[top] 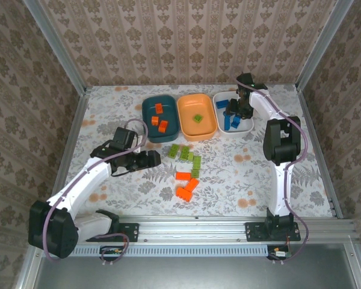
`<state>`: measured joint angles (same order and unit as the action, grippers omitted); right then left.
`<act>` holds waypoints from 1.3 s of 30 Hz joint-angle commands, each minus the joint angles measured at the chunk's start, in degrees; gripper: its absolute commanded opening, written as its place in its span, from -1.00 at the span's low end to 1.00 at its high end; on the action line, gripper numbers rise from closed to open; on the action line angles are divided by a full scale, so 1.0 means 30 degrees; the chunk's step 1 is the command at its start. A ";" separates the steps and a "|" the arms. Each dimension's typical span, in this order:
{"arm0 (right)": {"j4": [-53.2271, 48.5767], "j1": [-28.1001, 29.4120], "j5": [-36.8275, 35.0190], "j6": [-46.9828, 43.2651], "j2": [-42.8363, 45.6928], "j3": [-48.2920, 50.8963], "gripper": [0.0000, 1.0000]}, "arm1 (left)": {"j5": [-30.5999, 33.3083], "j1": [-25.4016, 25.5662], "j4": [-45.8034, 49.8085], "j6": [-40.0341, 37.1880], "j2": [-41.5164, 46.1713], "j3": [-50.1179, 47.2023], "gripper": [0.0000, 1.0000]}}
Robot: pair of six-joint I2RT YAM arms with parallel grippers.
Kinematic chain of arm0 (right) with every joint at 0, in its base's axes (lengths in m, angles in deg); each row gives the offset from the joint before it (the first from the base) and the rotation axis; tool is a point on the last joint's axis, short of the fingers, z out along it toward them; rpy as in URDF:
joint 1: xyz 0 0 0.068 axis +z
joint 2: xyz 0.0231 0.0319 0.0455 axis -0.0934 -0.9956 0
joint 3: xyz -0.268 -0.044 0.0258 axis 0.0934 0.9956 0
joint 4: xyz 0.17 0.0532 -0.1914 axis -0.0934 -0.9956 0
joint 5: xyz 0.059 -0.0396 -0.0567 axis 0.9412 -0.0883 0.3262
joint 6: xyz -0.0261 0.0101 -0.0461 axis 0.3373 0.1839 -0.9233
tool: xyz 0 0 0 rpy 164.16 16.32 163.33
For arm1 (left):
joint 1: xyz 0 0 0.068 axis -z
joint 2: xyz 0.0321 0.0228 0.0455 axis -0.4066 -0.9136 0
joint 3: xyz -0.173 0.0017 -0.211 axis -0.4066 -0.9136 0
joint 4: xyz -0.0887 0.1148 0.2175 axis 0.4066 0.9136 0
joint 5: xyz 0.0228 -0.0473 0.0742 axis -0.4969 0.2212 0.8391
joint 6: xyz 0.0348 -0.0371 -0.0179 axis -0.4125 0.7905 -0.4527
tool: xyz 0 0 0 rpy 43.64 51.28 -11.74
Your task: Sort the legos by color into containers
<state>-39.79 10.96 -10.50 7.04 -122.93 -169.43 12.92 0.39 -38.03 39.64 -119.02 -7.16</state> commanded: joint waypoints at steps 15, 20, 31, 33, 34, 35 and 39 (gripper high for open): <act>0.0912 0.4599 0.0667 0.1294 1.4931 1.2796 0.48 | 0.2135 0.3852 0.0690 -0.0574 0.1824 -0.0288 0.76; 0.1235 0.5885 0.1599 0.2061 1.7623 1.6430 0.49 | 0.2711 0.6239 -0.0201 -0.0689 -0.0682 -0.0150 0.78; 0.1945 0.6021 0.3306 0.3397 2.1372 2.1305 0.51 | 0.4295 1.0402 -0.0563 -0.0474 -0.8361 0.2988 0.86; 0.1847 0.6014 0.3261 0.3473 2.1731 2.1733 0.51 | 0.4369 1.0688 -0.0364 -0.0527 -0.9347 0.3601 0.88; 0.1875 0.6012 0.3273 0.3556 2.1937 2.1996 0.52 | 0.4380 1.0836 -0.0215 -0.0598 -0.9773 0.3946 0.89; 0.1954 0.6014 0.3280 0.3603 2.2094 2.2231 0.52 | 0.4449 1.0950 -0.0040 -0.0674 -1.0135 0.4190 0.89; 0.2194 0.6016 0.3283 0.3879 2.2582 2.2894 0.54 | 0.4545 1.1131 0.0788 -0.0923 -1.1054 0.4876 0.90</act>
<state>-34.33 28.67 -1.98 17.18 -56.73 -101.98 25.05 33.11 -39.14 38.66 -151.23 5.32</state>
